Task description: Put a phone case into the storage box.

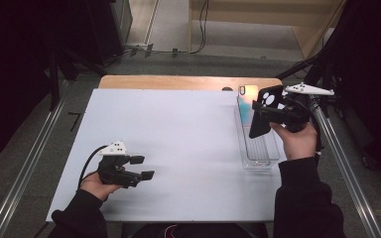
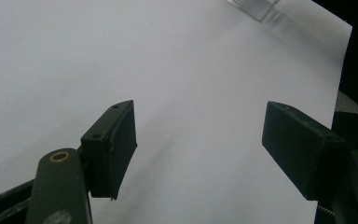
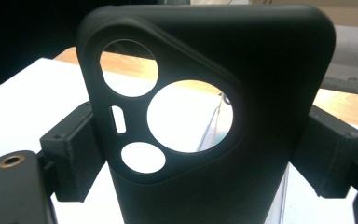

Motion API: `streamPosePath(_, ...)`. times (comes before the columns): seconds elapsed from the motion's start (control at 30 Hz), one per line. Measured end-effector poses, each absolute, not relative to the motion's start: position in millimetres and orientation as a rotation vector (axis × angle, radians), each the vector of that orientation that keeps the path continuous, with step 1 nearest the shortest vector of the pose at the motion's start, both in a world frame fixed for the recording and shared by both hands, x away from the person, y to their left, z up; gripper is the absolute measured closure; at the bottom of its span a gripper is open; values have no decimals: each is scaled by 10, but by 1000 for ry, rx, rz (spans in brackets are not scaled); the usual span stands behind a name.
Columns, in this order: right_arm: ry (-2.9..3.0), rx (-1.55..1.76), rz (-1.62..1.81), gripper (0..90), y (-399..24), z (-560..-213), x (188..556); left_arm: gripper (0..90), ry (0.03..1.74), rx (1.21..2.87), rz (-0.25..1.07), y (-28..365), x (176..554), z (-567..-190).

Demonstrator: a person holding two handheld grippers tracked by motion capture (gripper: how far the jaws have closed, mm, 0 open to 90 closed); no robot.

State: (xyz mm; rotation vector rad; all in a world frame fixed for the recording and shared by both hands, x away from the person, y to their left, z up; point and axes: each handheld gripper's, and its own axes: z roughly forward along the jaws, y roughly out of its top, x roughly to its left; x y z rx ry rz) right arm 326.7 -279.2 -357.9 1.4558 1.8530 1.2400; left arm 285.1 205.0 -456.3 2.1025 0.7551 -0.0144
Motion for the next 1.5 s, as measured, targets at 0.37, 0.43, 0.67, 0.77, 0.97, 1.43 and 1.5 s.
streamPosePath(0.37,1763,1552,1242,118,-2856,-3751,3520,266,755,2103,-13,2049,2851,-4562)
streamPosePath(0.43,1746,1578,1248,118,-2864,-3786,3570,266,752,2104,-12,2052,2853,-4560)
streamPosePath(0.67,1738,1596,1182,118,-2816,-3909,3706,266,754,2101,-13,2059,2854,-4557)
streamPosePath(0.77,1726,1602,1161,118,-2794,-3959,3757,266,752,2100,-13,2057,2854,-4556)
streamPosePath(0.97,1707,1636,1110,118,-2755,-4067,3869,267,751,2100,-11,2059,2856,-4553)
streamPosePath(1.43,1688,1696,1031,120,-2704,-4309,4083,267,753,2093,-13,2071,2858,-4546)
streamPosePath(1.5,1677,1698,1033,121,-2694,-4330,4106,267,752,2092,-13,2068,2857,-4548)
